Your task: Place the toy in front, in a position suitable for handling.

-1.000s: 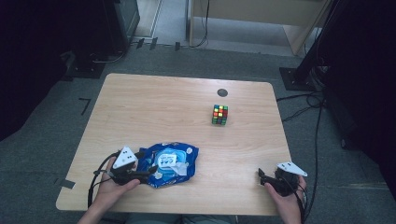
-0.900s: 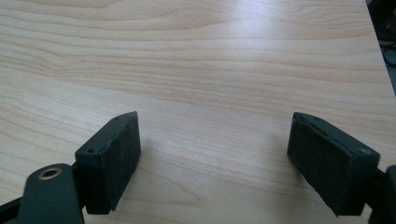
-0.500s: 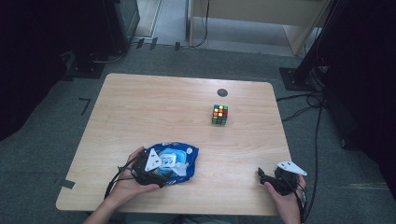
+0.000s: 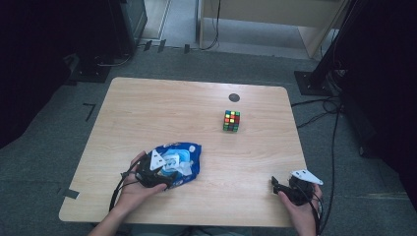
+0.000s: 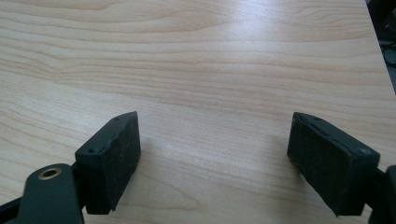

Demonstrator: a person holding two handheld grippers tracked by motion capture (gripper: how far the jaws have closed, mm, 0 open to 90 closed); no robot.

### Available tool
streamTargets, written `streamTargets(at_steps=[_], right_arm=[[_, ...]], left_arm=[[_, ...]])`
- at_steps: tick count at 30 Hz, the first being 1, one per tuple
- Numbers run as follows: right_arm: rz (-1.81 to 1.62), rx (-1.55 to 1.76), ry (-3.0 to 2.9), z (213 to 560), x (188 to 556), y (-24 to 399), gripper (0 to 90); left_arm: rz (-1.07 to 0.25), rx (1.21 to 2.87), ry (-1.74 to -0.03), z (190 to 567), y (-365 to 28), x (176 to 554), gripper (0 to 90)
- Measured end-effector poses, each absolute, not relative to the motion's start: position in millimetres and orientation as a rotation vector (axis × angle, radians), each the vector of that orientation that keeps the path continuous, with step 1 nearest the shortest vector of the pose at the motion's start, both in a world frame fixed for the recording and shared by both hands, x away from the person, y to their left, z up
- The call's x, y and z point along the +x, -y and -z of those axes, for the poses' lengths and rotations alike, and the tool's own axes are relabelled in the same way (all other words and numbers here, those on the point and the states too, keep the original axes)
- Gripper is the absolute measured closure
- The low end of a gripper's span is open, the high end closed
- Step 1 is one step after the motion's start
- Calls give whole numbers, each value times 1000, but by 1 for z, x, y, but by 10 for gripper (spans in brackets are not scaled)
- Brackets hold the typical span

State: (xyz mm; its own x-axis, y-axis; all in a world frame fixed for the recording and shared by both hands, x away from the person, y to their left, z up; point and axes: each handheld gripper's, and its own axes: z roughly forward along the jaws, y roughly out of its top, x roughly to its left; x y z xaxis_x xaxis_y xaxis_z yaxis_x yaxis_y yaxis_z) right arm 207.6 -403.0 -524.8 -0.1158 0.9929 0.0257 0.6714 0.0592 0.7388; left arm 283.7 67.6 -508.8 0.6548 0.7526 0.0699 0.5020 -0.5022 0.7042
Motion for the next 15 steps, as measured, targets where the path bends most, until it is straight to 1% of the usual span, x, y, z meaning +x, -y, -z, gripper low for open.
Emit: streamTargets(at_steps=[4, 8, 15], right_arm=[[-836, 1658, -1842, 525, 208, 403, 171], [-838, 1657, -1841, 525, 208, 403, 171], [-839, 1656, -1841, 525, 208, 403, 171]], left_arm=[[-534, 2121, -1132, 509, -71, 304, 157], [-584, 2072, -1207, 511, -67, 320, 158], [-618, 2030, -1305, 511, -59, 348, 158]])
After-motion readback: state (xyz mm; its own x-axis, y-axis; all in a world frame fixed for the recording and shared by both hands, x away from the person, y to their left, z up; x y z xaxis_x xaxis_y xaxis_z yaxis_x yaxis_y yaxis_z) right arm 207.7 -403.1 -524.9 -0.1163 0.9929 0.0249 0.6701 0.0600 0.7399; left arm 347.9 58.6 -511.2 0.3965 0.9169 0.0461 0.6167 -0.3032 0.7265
